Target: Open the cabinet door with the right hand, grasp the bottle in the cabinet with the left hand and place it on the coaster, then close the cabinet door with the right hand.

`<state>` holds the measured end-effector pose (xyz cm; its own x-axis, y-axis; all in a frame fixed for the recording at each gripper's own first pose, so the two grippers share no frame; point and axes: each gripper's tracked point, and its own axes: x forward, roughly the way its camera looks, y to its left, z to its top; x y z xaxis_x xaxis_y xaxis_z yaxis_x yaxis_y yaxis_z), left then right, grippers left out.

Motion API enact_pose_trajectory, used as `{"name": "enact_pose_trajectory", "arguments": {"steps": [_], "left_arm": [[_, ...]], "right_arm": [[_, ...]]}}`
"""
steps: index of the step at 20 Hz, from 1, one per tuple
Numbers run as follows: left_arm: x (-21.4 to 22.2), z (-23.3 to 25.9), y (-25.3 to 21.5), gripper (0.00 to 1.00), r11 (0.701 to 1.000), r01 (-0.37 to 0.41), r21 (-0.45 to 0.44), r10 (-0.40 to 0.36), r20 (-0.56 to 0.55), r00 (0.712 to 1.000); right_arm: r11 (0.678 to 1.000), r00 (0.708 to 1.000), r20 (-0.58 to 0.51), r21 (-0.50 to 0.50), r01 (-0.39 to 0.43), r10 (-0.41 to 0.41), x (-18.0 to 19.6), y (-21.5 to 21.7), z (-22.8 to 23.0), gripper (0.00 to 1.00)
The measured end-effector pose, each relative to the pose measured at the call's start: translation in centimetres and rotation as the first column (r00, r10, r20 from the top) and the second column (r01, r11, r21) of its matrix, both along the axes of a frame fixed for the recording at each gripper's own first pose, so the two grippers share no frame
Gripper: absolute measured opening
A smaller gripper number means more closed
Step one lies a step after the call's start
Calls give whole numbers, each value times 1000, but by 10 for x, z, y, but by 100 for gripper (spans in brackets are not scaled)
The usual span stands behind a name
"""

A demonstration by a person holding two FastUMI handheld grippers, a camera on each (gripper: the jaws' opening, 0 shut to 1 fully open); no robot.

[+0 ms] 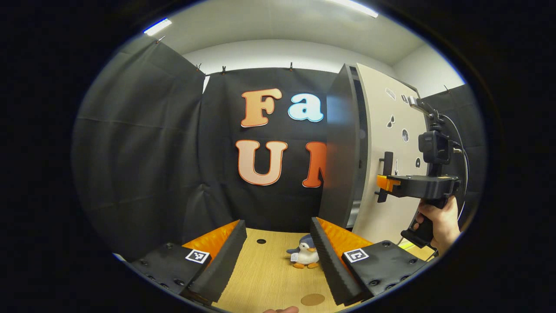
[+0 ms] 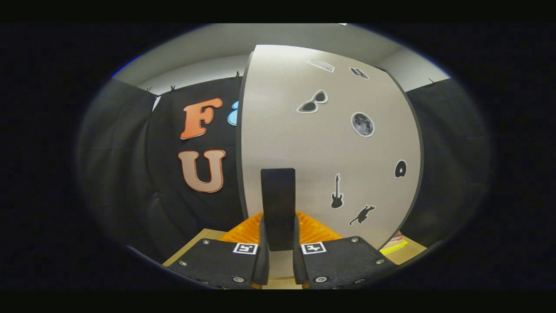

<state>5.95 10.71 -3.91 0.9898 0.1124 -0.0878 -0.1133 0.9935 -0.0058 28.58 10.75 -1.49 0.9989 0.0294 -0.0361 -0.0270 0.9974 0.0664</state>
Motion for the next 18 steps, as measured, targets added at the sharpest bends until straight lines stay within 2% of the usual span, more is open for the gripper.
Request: {"name": "enact_pose_trajectory", "arguments": {"steps": [2, 3, 7, 9, 12, 16, 18], "left_arm": [[-3, 2, -7, 94, 1000, 5, 6, -5, 1, 1000], [-5, 3, -10, 94, 1000, 7, 8, -7, 3, 1000], [-17, 6, -32, 96, 1000, 21, 17, -21, 1, 1000], [-24, 5, -44, 96, 999, 33, 22, -33, -5, 999], [-34, 8, -62, 99, 998, 49, 33, -49, -4, 999], [-44, 12, -85, 96, 997, 72, 40, -72, -3, 997], [-50, 13, -95, 96, 996, 83, 42, -83, -4, 997]], "right_arm": [[1000, 1000, 3, 7, -8, 8, -7, -2, 1, 22], [1000, 1000, 4, 13, -13, 13, -13, -2, 2, 17], [999, 1000, -7, 30, -17, 17, -28, -12, 5, 22], [999, 1000, -8, 35, -21, 21, -35, -17, 4, 19], [999, 1000, -11, 46, -27, 27, -44, -24, 3, 19], [999, 1000, -13, 50, -22, 23, -56, -36, 2, 21], [998, 1000, -16, 60, -16, 17, -62, -41, 0, 17]]}}
